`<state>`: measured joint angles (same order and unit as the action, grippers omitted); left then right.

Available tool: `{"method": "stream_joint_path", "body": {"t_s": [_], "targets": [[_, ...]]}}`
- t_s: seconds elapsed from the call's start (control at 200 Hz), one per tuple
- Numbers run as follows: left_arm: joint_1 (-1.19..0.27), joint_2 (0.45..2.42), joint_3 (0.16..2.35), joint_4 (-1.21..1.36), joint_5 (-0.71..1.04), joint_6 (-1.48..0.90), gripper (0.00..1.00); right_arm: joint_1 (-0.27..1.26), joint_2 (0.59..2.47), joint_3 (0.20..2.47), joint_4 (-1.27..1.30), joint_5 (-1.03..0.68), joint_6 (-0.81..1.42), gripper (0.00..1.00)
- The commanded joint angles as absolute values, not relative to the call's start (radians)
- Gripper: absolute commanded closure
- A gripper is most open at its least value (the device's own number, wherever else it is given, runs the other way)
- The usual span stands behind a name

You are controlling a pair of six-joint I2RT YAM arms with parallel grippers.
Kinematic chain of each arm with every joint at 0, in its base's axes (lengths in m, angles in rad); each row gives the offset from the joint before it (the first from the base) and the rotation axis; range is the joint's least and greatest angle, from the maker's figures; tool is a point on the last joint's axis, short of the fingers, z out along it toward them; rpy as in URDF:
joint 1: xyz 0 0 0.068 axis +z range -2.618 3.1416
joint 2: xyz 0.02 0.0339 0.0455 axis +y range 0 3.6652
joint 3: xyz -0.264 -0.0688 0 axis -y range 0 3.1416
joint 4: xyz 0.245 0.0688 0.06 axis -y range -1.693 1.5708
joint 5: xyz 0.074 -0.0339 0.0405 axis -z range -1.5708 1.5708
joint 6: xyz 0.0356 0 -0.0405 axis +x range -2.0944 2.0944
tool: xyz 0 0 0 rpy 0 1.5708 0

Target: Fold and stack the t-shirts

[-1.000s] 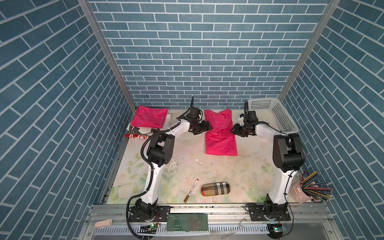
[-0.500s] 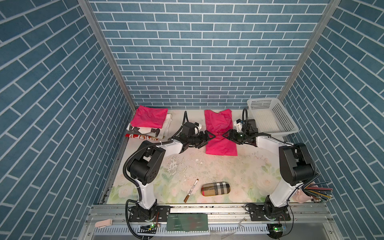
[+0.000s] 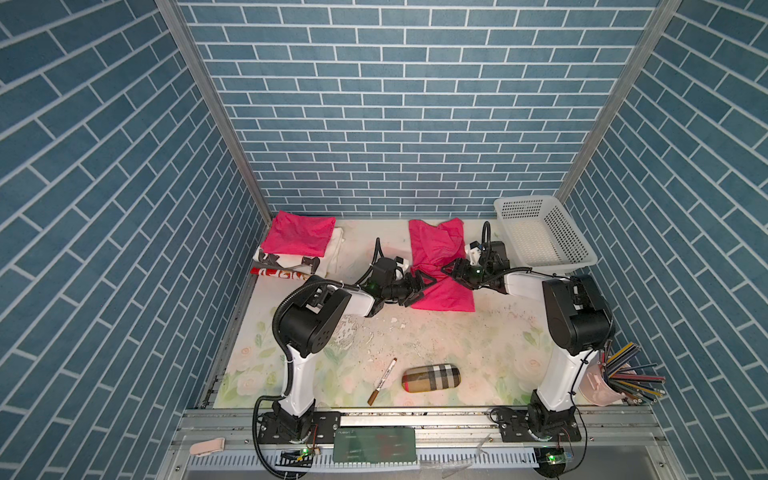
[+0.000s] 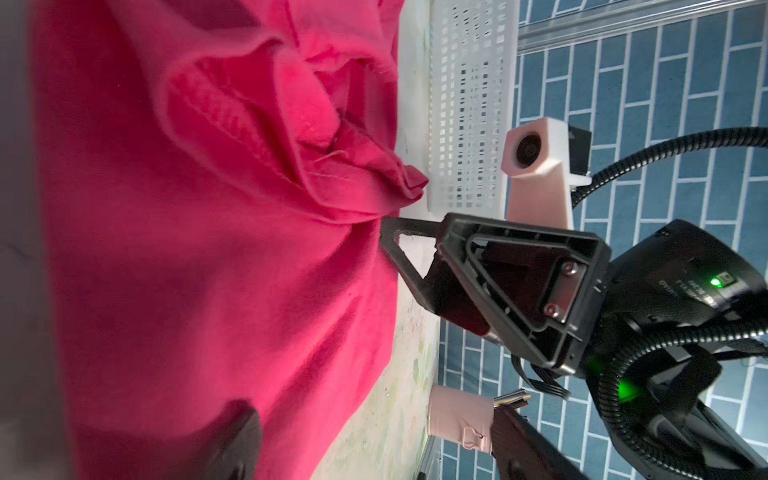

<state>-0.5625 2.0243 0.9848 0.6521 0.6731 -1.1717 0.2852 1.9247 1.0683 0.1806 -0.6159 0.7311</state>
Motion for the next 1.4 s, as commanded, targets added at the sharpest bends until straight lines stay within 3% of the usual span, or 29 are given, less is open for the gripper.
{"method": "stream_joint_path", "body": {"t_s": [0.0, 0.485, 0.665, 0.88, 1.12, 1.395], "targets": [[-0.561, 2.051, 0.954, 0.687, 0.667, -1.18, 0.11, 0.281, 1.983, 1.117, 0.223, -0.635, 0.786, 0.29], [-0.531, 2.075, 1.018, 0.543, 0.652, -1.072, 0.11, 0.192, 2.157, 1.457, 0.158, -0.608, 0.838, 0.29], [-0.527, 2.002, 1.135, 0.364, 0.636, -0.945, 0.12, 0.165, 2.089, 1.515, 0.042, -0.597, 0.754, 0.28], [-0.531, 1.838, 1.185, 0.075, 0.481, -0.777, 0.12, 0.172, 1.791, 1.17, -0.003, -0.509, 0.647, 0.22], [-0.539, 1.653, 0.976, 0.044, 0.431, -0.765, 0.12, 0.22, 1.436, 0.769, -0.116, -0.323, 0.609, 0.22], [-0.59, 1.56, 0.844, 0.074, 0.29, -0.774, 0.12, 0.281, 1.304, 0.522, -0.058, -0.274, 0.72, 0.36]]}}
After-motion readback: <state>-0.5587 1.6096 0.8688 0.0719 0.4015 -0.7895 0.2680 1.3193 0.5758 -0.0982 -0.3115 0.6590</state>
